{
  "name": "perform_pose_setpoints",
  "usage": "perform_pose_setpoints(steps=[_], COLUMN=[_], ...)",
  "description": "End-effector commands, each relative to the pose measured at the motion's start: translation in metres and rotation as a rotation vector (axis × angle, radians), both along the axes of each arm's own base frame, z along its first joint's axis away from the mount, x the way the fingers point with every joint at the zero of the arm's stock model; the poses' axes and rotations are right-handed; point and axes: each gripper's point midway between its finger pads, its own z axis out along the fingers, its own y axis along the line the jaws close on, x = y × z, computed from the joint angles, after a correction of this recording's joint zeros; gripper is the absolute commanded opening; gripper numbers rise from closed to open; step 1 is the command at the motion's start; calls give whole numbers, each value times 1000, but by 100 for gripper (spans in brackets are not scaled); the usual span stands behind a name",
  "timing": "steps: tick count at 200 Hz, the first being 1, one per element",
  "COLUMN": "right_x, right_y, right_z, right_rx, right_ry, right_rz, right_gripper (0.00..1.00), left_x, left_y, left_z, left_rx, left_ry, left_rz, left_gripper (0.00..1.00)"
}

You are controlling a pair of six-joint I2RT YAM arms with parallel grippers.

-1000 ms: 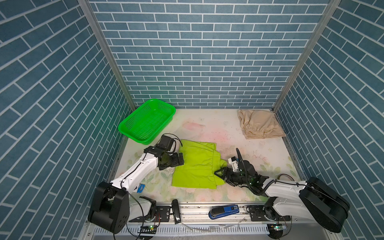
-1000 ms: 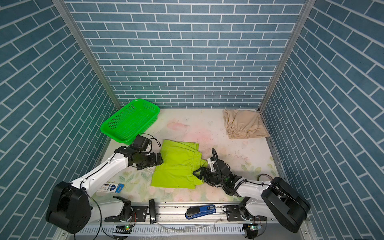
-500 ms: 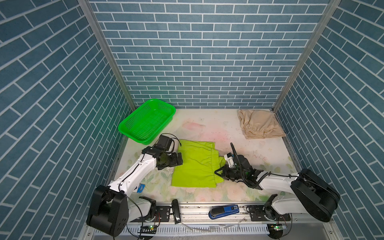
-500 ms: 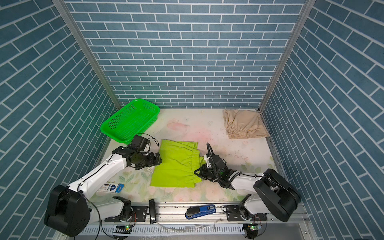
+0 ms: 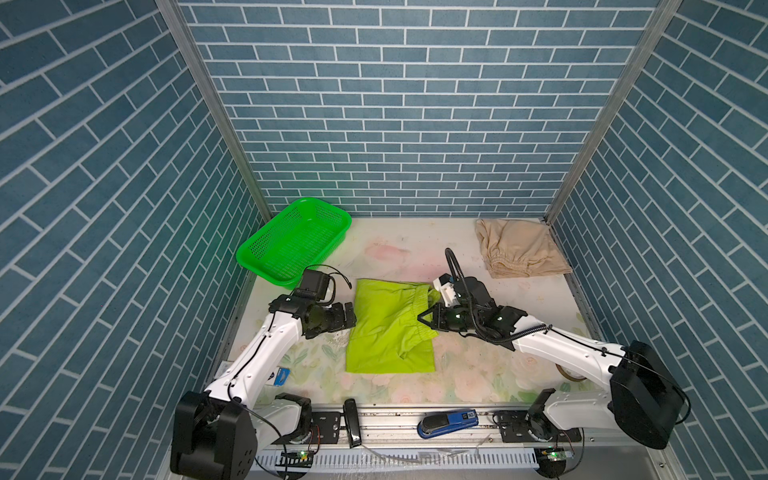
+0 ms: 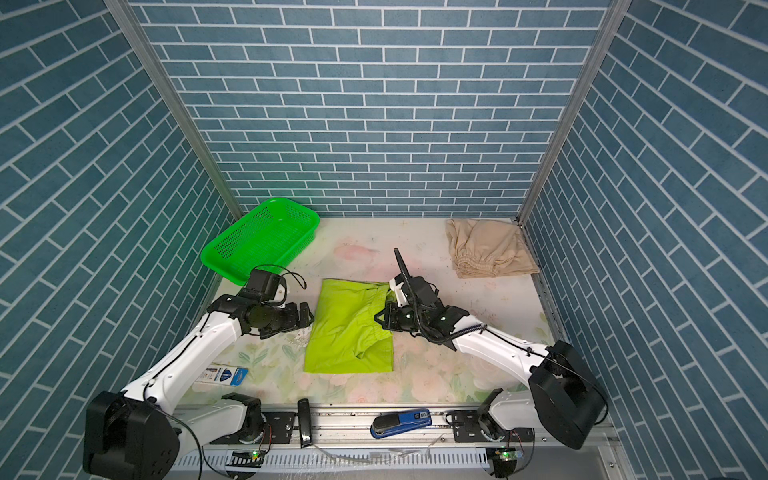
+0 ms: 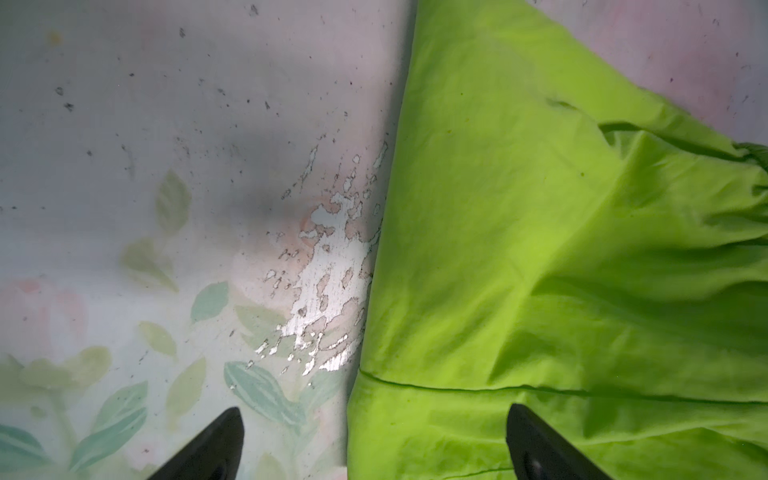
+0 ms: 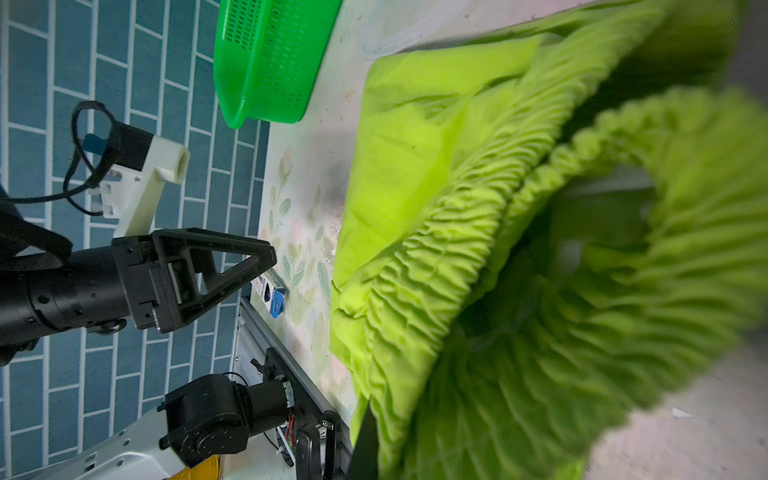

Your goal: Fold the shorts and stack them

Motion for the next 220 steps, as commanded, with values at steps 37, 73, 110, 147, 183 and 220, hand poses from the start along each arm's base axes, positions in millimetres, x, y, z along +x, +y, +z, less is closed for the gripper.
perform_pose_setpoints(steps=[37,73,110,147,183,220], right_x=[2,-6,-2,18,14,1], right_y=[62,75,95,130,149,134], right_z=[43,62,84,113,117,80], right_rx=[94,168,138,86,158,175], right_ry=[-93,-152,-228,-321,-321,-254], right_rz=[126,182,283,404,458,421], right_gripper=[0,0,0,0,0,0], left_x=[1,4,6,3,0,2], left_y=[16,25,29,41,51,49], left_z=[16,23,18,27,38,28], left_rx=[-33,-47,-42,-37,-29,-41], left_ry=[-5,-30,-29,-53,-86,-57], left_rz=[54,88,109,166,203,200], left_gripper=[100,100,100,100,100,100])
